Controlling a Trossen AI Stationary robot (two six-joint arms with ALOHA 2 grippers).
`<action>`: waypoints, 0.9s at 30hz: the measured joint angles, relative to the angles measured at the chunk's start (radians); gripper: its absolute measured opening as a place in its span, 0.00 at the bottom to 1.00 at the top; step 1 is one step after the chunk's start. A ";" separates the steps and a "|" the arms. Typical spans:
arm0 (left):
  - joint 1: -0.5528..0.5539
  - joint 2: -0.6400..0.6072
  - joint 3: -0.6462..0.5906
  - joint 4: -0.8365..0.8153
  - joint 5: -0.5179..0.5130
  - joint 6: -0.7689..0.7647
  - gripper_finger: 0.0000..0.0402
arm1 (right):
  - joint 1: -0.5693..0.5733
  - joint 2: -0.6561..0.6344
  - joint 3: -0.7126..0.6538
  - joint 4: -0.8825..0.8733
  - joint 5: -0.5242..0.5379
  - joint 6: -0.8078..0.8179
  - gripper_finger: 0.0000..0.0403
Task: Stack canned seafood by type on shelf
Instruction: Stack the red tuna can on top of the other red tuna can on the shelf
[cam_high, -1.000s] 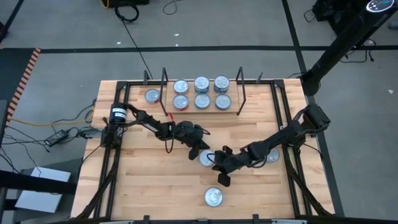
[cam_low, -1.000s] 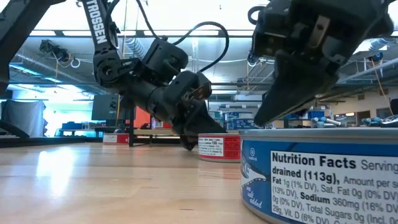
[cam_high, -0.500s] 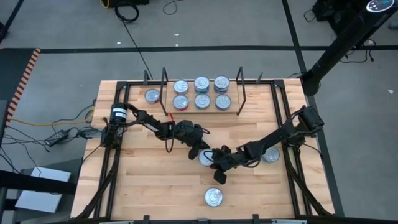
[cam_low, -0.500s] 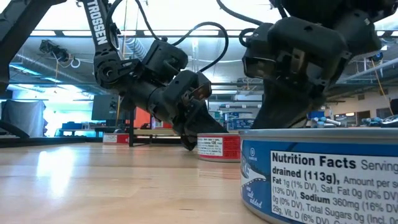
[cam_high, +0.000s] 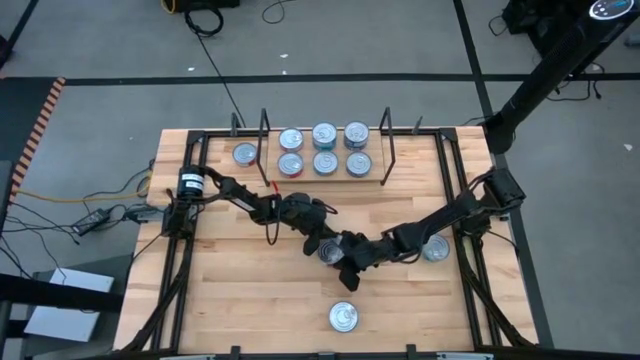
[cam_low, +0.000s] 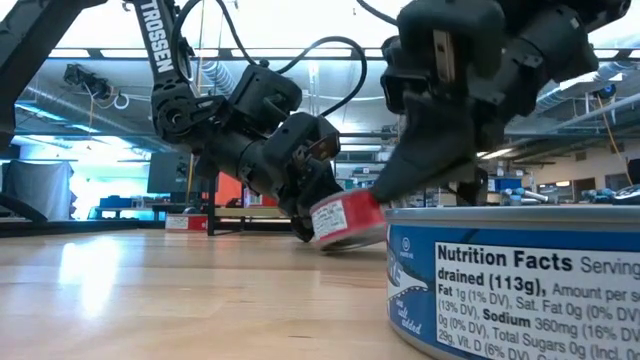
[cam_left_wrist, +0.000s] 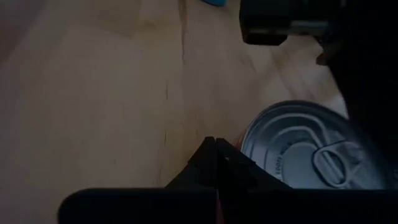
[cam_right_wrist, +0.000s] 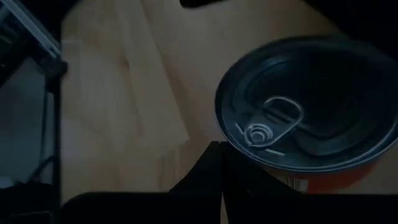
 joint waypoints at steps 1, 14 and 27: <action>-0.001 0.000 0.000 0.000 0.004 -0.001 0.00 | 0.000 -0.007 0.000 0.002 0.002 0.006 0.02; -0.025 0.000 0.000 -0.001 0.010 -0.005 0.00 | -0.042 -0.043 0.002 0.082 -0.002 0.082 0.02; -0.047 0.000 0.000 0.001 0.055 -0.014 0.00 | -0.093 -0.043 0.001 0.099 0.007 0.131 0.02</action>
